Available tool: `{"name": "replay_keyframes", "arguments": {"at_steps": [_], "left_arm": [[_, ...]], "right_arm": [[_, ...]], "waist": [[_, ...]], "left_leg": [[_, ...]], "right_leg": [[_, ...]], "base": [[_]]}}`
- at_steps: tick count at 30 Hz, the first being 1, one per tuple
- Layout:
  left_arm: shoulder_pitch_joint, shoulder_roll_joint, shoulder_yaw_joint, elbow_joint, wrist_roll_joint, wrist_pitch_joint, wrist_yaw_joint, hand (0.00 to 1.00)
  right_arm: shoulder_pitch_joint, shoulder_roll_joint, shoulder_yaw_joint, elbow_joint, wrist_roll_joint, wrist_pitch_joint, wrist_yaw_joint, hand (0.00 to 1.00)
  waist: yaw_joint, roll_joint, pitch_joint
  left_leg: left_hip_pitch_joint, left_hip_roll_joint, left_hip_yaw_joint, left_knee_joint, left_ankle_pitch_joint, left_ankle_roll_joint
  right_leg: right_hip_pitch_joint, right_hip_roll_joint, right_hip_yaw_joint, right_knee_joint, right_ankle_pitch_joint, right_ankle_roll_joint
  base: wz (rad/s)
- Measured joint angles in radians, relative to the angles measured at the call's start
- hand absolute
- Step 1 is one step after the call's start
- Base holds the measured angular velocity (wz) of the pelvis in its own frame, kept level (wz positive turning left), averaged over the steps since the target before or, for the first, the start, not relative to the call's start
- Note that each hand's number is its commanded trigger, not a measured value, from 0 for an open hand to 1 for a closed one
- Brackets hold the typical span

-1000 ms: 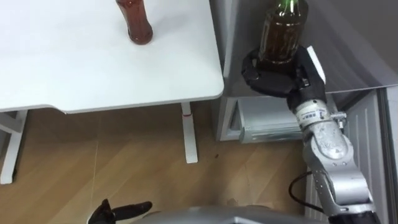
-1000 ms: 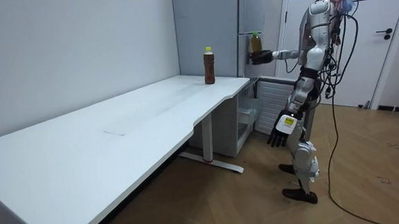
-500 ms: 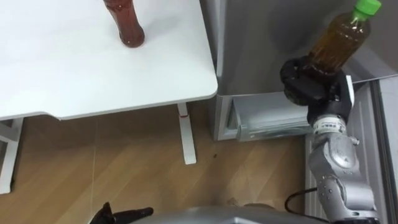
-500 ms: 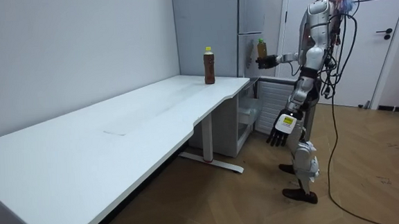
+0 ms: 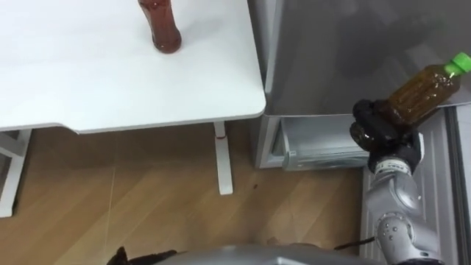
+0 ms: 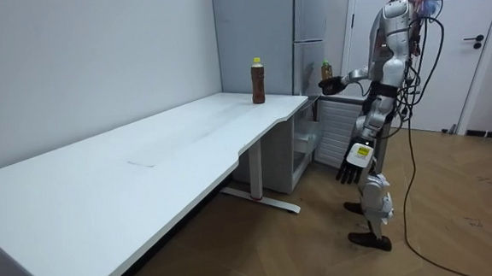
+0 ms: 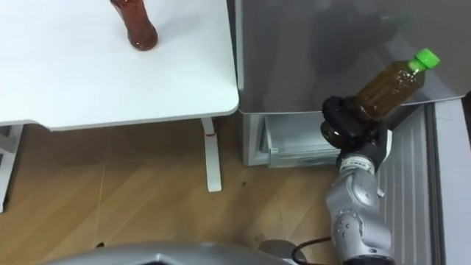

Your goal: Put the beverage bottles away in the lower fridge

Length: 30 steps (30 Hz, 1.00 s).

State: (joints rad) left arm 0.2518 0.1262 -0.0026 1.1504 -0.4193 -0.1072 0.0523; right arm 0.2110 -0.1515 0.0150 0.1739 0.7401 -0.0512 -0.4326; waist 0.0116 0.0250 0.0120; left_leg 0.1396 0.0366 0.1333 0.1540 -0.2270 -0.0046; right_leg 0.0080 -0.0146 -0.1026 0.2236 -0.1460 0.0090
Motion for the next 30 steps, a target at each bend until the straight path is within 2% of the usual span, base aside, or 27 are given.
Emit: {"name": "replay_keyframes", "arguments": {"at_steps": [2,5,7,9,12,15,17,20,23,27,30], "left_arm": [[0.011,0.0,0.003,0.0,0.0,0.001,-0.004,0.0],[0.038,0.003,0.028,-0.002,-0.001,0.002,-0.006,0.0],[0.056,0.006,0.04,-0.005,0.0,0.016,-0.003,0.0],[0.067,0.01,0.044,-0.005,0.007,0.031,-0.001,0.0],[0.071,0.014,0.06,-0.005,0.072,0.064,-0.003,0.0],[0.037,0.021,0.055,-0.012,0.08,0.095,-0.003,0.0],[-0.026,0.031,0.047,-0.012,0.082,0.112,0.002,0.0],[-0.114,0.043,0.046,-0.008,0.087,0.111,0.008,0.0],[-0.175,0.043,0.017,-0.012,0.085,0.11,0.013,0.0],[-0.231,0.041,-0.021,-0.01,0.086,0.112,0.023,0.0],[-0.276,0.039,-0.052,0.001,0.086,0.114,0.023,0.0]], "right_arm": [[0.0,0.001,0.001,0.03,0.051,0.0,0.011,1.0],[-0.003,-0.001,0.0,0.064,0.147,-0.001,0.035,1.0],[-0.012,-0.004,0.0,0.124,0.238,-0.004,0.067,1.0],[-0.015,-0.005,0.0,0.186,0.305,-0.003,0.084,1.0],[-0.03,-0.005,0.0,0.284,0.373,0.001,0.112,1.0],[-0.117,-0.01,0.001,0.399,0.457,0.001,0.118,1.0],[-0.212,-0.016,0.002,0.478,0.528,0.001,0.12,1.0],[-0.354,-0.017,-0.002,0.635,0.573,0.001,0.141,1.0],[-0.468,-0.021,-0.025,0.769,0.645,0.001,0.161,1.0],[-0.547,-0.035,-0.049,0.89,0.696,0.001,0.19,1.0],[-0.59,-0.038,-0.062,0.955,0.704,0.002,0.208,1.0]], "waist": [[0.005,-0.004,0.0044],[0.005,-0.011,0.0033],[0.008,-0.021,0.0023],[0.022,-0.03,-0.0019],[0.032,-0.039,-0.0019],[0.046,-0.037,-0.0003],[0.05,-0.034,0.0003],[0.053,-0.039,0.0099],[0.058,-0.032,0.012],[0.077,-0.033,0.014],[0.091,-0.043,0.0211]], "left_leg": [[0.008,0.001,-0.011,0.0,0.0,0.0],[0.01,0.001,-0.031,-0.001,0.0,-0.001],[0.01,0.0,-0.048,0.007,-0.002,-0.003],[0.008,-0.001,-0.061,0.012,-0.002,-0.003],[-0.008,-0.005,-0.081,0.026,-0.003,-0.003],[-0.08,-0.009,-0.089,0.072,-0.01,-0.003],[-0.156,-0.013,-0.093,0.112,-0.01,-0.003],[-0.254,-0.013,-0.11,0.159,-0.009,-0.003],[-0.328,-0.013,-0.112,0.189,-0.008,-0.004],[-0.409,-0.017,-0.11,0.219,-0.002,-0.003],[-0.465,-0.021,-0.104,0.229,0.004,-0.002]], "right_leg": [[0.013,-0.002,-0.014,0.0,-0.004,-0.001],[0.019,-0.004,-0.032,0.004,-0.014,-0.003],[0.028,-0.01,-0.051,0.016,-0.02,-0.005],[0.032,-0.014,-0.066,0.021,-0.026,-0.006],[0.026,-0.022,-0.082,0.033,-0.034,-0.006],[-0.034,-0.032,-0.09,0.06,-0.037,-0.008],[-0.107,-0.04,-0.091,0.095,-0.035,-0.013],[-0.184,-0.042,-0.101,0.117,-0.028,-0.021],[-0.254,-0.044,-0.104,0.13,-0.017,-0.026],[-0.339,-0.055,-0.107,0.166,-0.008,-0.032],[-0.407,-0.062,-0.1,0.194,-0.007,-0.034]], "base": [[0.15],[0.22],[0.27],[0.21],[0.2],[0.07],[0.04],[0.14],[0.03],[-0.03],[-0.03]]}}
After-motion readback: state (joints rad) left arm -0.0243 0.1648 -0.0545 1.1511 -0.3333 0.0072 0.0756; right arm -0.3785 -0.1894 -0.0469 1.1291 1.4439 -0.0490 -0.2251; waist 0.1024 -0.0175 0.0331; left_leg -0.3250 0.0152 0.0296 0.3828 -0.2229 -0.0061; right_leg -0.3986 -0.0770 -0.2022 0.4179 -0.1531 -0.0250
